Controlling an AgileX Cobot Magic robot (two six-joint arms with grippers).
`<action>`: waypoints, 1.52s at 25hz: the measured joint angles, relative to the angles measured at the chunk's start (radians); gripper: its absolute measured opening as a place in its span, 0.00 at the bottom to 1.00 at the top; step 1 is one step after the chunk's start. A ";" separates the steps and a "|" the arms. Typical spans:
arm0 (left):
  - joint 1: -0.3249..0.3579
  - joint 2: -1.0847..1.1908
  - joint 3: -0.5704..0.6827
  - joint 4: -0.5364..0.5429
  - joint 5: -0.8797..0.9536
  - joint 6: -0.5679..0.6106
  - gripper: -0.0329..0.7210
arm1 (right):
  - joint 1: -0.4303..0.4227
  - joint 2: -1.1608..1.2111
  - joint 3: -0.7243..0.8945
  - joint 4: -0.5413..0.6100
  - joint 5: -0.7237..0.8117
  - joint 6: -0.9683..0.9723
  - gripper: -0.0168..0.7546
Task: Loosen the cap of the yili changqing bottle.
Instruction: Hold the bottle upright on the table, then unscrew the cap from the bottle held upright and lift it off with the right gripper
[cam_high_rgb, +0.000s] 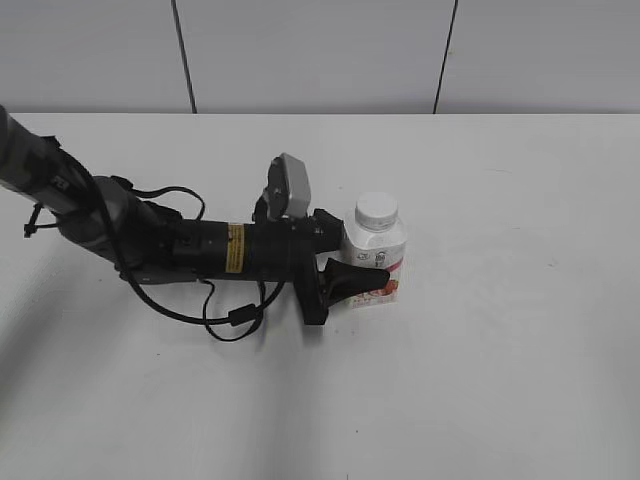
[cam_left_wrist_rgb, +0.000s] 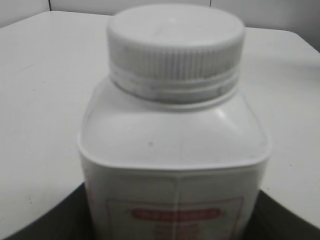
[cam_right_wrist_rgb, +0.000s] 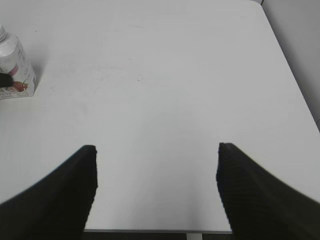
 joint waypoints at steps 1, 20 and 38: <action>0.003 -0.001 0.000 0.009 -0.002 0.000 0.60 | 0.000 0.000 0.000 0.000 0.000 0.000 0.78; 0.093 -0.020 0.000 0.184 -0.061 -0.007 0.61 | 0.000 0.247 -0.014 0.131 -0.040 0.000 0.78; 0.093 -0.020 0.000 0.191 -0.065 -0.011 0.61 | 0.000 1.072 -0.411 0.402 -0.122 -0.095 0.78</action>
